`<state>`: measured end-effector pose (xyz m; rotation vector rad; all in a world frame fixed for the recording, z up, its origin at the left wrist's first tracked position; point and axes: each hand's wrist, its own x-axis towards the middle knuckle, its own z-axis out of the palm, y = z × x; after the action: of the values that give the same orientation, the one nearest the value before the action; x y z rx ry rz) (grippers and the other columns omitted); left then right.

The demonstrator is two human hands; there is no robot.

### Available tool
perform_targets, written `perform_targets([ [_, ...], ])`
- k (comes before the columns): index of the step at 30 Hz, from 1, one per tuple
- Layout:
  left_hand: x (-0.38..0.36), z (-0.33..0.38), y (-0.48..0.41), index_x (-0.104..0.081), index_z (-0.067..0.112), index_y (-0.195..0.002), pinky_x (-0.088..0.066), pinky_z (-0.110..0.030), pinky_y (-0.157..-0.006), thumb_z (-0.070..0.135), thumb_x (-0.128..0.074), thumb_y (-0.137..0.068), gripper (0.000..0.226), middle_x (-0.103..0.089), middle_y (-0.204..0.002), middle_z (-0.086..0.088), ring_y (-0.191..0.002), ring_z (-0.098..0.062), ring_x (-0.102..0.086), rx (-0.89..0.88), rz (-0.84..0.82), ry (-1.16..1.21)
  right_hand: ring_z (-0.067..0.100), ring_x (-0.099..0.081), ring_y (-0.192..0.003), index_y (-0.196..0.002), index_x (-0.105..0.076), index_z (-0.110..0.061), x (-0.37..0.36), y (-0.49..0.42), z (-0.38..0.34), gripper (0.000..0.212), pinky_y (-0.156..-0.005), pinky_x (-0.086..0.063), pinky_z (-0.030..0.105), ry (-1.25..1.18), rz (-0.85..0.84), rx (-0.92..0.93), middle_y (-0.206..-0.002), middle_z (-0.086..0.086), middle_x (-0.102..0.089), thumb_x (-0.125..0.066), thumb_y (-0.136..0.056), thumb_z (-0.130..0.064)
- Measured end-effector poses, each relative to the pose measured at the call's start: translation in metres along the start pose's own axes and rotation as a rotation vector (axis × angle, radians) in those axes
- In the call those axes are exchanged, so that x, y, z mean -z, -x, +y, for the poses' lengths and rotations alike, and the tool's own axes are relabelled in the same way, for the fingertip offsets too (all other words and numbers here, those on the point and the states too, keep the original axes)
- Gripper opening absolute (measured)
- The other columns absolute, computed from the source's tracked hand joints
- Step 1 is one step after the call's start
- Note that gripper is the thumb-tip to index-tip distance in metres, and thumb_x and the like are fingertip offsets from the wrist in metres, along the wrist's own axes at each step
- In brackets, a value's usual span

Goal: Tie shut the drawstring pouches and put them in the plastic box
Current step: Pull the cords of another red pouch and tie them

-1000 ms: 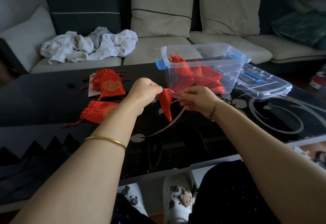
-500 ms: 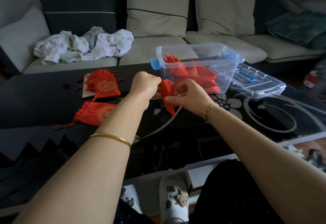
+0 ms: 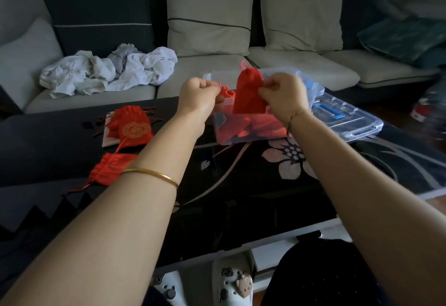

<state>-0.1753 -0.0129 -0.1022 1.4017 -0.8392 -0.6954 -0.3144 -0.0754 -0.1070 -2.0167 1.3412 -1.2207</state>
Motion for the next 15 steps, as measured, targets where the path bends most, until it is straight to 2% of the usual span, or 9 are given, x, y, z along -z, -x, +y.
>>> perform_targets([
  [2, -0.003, 0.003, -0.009, -0.050, 0.013, -0.074, -0.053, -0.029, -0.067, 0.002, -0.047, -0.093, 0.022, -0.056, -0.071, -0.003, -0.063, -0.014, -0.056, 0.005, 0.031, -0.038, 0.032, -0.062, -0.094, -0.093, -0.070, -0.003, 0.005, -0.030, -0.003, 0.019, -0.079, -0.049, 0.034, 0.067, 0.059, -0.023, -0.099, 0.016, -0.069, -0.055, -0.081, -0.008],
  [4, -0.008, 0.003, -0.021, -0.050, 0.014, -0.073, -0.051, -0.026, -0.063, 0.002, -0.044, -0.093, 0.024, -0.055, -0.070, -0.003, -0.063, -0.014, -0.055, 0.008, 0.056, -0.072, 0.032, -0.060, -0.098, -0.097, -0.070, -0.007, 0.004, -0.062, -0.003, 0.022, -0.077, -0.045, 0.029, 0.192, 0.038, -0.068, -0.105, 0.015, -0.067, -0.052, -0.084, -0.010],
  [8, -0.012, -0.006, -0.038, -0.050, 0.016, -0.074, -0.050, -0.027, -0.064, 0.001, -0.043, -0.093, 0.024, -0.057, -0.069, -0.002, -0.063, -0.014, -0.056, 0.008, 0.111, -0.112, 0.030, -0.062, -0.100, -0.104, -0.068, -0.008, -0.008, -0.103, 0.011, 0.027, -0.078, -0.047, 0.030, 0.375, -0.130, -0.184, -0.109, 0.014, -0.066, -0.055, -0.082, -0.006],
  [10, -0.009, -0.010, -0.045, -0.054, 0.014, -0.082, -0.051, -0.027, -0.066, 0.003, -0.044, -0.093, 0.018, -0.058, -0.073, 0.000, -0.064, -0.012, -0.057, 0.000, 0.149, -0.126, 0.029, -0.063, -0.100, -0.106, -0.066, -0.005, -0.017, -0.111, 0.018, 0.028, -0.078, -0.048, 0.030, 0.435, -0.253, -0.204, -0.110, 0.016, -0.066, -0.059, -0.079, -0.003],
  [12, -0.002, -0.014, -0.048, -0.055, 0.012, -0.092, -0.051, -0.022, -0.060, 0.004, -0.045, -0.092, 0.013, -0.058, -0.081, 0.001, -0.071, -0.011, -0.059, -0.017, 0.198, -0.136, 0.030, -0.062, -0.099, -0.108, -0.064, -0.002, -0.021, -0.112, 0.023, 0.028, -0.079, -0.047, 0.032, 0.485, -0.314, -0.208, -0.107, 0.016, -0.064, -0.060, -0.081, -0.003],
  [13, 0.002, -0.015, -0.048, -0.055, 0.012, -0.095, -0.049, -0.020, -0.057, 0.004, -0.044, -0.092, 0.014, -0.059, -0.087, 0.000, -0.075, -0.012, -0.060, -0.026, 0.223, -0.140, 0.030, -0.061, -0.099, -0.108, -0.064, -0.001, -0.021, -0.111, 0.024, 0.027, -0.076, -0.045, 0.032, 0.526, -0.285, -0.204, -0.104, 0.016, -0.063, -0.058, -0.081, -0.001],
  [15, 0.012, -0.020, -0.045, -0.056, 0.011, -0.100, -0.048, -0.019, -0.055, 0.004, -0.044, -0.091, 0.017, -0.060, -0.096, -0.004, -0.073, -0.011, -0.060, -0.017, 0.272, -0.147, 0.032, -0.060, -0.104, -0.108, -0.064, -0.003, -0.019, -0.106, 0.020, 0.029, -0.075, -0.041, 0.032, 0.564, -0.151, -0.177, -0.110, 0.016, -0.063, -0.052, -0.082, 0.001],
])
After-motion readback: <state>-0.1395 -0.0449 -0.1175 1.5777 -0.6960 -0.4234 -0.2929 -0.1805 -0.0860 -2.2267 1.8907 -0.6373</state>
